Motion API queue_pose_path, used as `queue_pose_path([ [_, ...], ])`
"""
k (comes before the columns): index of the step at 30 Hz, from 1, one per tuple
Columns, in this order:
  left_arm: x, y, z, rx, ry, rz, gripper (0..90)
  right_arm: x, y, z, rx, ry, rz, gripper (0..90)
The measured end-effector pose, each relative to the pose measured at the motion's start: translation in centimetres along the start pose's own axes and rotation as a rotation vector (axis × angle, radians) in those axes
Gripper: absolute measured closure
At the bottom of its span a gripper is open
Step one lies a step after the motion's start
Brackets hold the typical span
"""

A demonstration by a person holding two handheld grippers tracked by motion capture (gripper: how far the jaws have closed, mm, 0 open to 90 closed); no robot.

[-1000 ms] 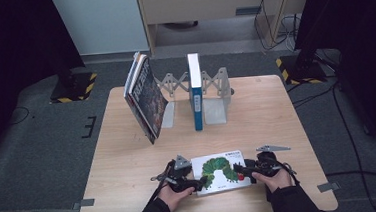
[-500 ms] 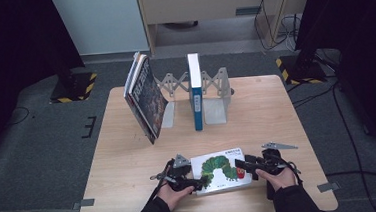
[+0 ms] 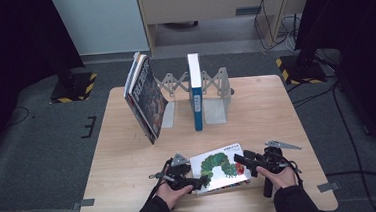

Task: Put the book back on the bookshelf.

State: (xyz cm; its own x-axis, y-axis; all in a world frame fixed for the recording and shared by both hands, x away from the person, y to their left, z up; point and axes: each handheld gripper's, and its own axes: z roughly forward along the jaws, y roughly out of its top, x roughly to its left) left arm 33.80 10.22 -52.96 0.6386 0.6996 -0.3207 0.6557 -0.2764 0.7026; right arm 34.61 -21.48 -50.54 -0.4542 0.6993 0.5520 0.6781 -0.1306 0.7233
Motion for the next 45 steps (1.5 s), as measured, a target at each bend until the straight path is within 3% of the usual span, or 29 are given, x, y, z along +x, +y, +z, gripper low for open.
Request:
queue_pose_path([
  [5, 0.0, 0.0, 0.0, -0.006, -0.011, -0.007, 14.1, 0.3, -0.1, -0.2, -0.028, 0.004, 0.013, 40.1],
  [7, 0.1, 0.0, 0.0, -0.009, -0.034, -0.031, 12.7, 0.5, -0.2, 0.0, 0.006, 0.061, 0.044, 42.9],
  [8, 0.1, 0.0, 0.0, -0.01, -0.033, -0.03, 12.9, 0.8, -0.4, 0.3, 0.022, 0.063, 0.034, 42.0],
  [10, 0.1, 0.0, 0.0, -0.012, -0.033, -0.03, 12.9, 1.5, -0.5, 0.8, 0.058, 0.056, -0.015, 40.6],
  [13, 0.1, 0.0, 0.0, -0.011, -0.031, -0.018, 13.2, 1.5, -0.3, 1.2, 0.079, 0.053, -0.033, 42.8],
  [22, 0.1, 0.1, 0.1, -0.005, -0.018, -0.006, 14.0, 0.2, -0.4, 2.0, 0.178, 0.024, -0.068, 52.6],
  [25, 0.2, 0.1, 0.1, -0.003, -0.015, -0.008, 14.6, 0.1, -0.4, 2.2, 0.198, 0.033, -0.049, 54.9],
  [30, 0.5, 0.4, 0.0, -0.006, -0.013, -0.02, 17.9, 0.1, -0.3, 2.1, 0.201, 0.058, -0.033, 61.0],
  [45, 0.9, 0.9, -0.9, -0.038, -0.023, -0.044, 18.7, 0.6, 0.8, 1.2, 0.127, 0.161, 0.019, 80.5],
])
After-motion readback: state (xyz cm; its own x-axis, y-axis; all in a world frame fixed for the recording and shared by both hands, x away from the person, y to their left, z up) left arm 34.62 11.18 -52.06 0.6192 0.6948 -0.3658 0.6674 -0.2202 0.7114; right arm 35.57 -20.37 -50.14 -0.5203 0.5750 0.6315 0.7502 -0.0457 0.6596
